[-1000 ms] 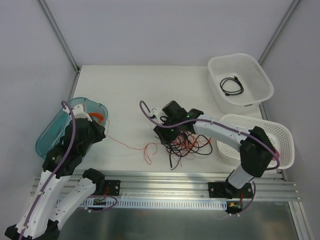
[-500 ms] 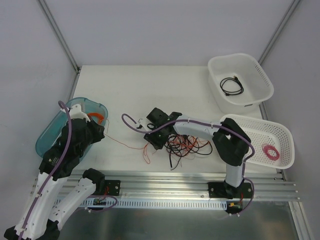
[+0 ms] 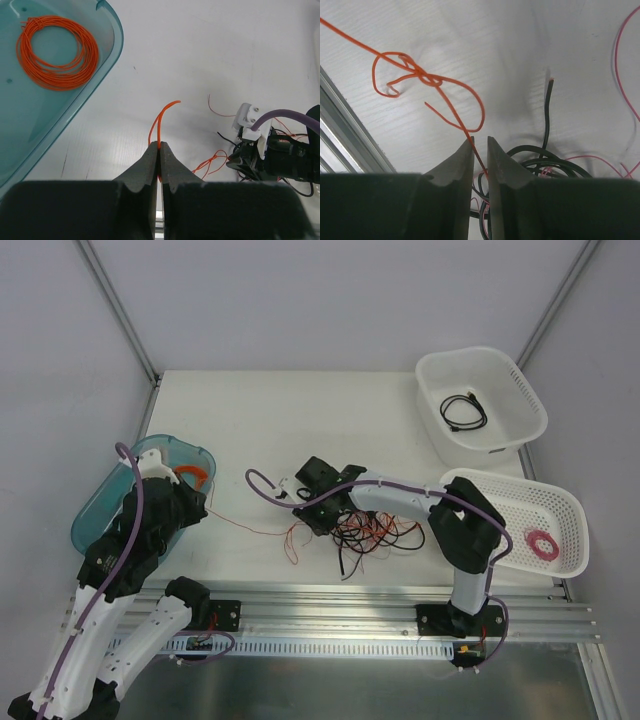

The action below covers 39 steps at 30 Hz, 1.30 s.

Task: Untangle the cables

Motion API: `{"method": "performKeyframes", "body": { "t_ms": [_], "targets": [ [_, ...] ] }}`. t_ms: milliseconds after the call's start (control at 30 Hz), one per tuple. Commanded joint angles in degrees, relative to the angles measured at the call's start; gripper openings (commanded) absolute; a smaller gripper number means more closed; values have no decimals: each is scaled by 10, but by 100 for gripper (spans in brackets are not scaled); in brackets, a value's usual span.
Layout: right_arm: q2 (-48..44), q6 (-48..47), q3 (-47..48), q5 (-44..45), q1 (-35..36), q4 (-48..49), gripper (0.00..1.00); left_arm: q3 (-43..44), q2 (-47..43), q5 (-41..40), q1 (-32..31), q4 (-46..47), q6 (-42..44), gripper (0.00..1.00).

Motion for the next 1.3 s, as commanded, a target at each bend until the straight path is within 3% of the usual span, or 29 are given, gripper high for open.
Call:
{"method": "performKeyframes", "body": {
  "t_ms": [0,100,267,367,633,767,933,1067,1100,1167,1267],
  "targets": [
    [-30,-12,-2,-1,4,-13,19,0,-5,-16,3,-5,12,0],
    [-35,-9,-4,0,3,-10,2,0,-7,-26,3,-7,14,0],
    [-79,-1,-20,23,-5,-17,1,-11,0,-57,3,-16,23,0],
    [-151,13,-48,14,-40,-22,1,-19,5,-104,3,-40,22,0],
    [-467,106,-126,-53,-238,8,1,-13,32,-210,4,-84,16,0],
    [-549,163,-125,-77,-336,16,1,3,42,-233,4,-99,9,0],
    [-548,188,-113,-72,-366,-6,1,39,47,-208,4,-96,5,0],
    [-501,210,-143,-113,-364,-5,1,65,50,-119,4,-65,20,0],
    [-485,219,-155,-113,-360,-2,2,74,51,-83,4,-52,23,0],
    [-469,225,-183,-106,-349,4,23,84,50,-50,4,-33,29,0],
    [-449,224,-202,-80,-319,-2,39,128,59,4,4,-6,34,0]
  ]
}}
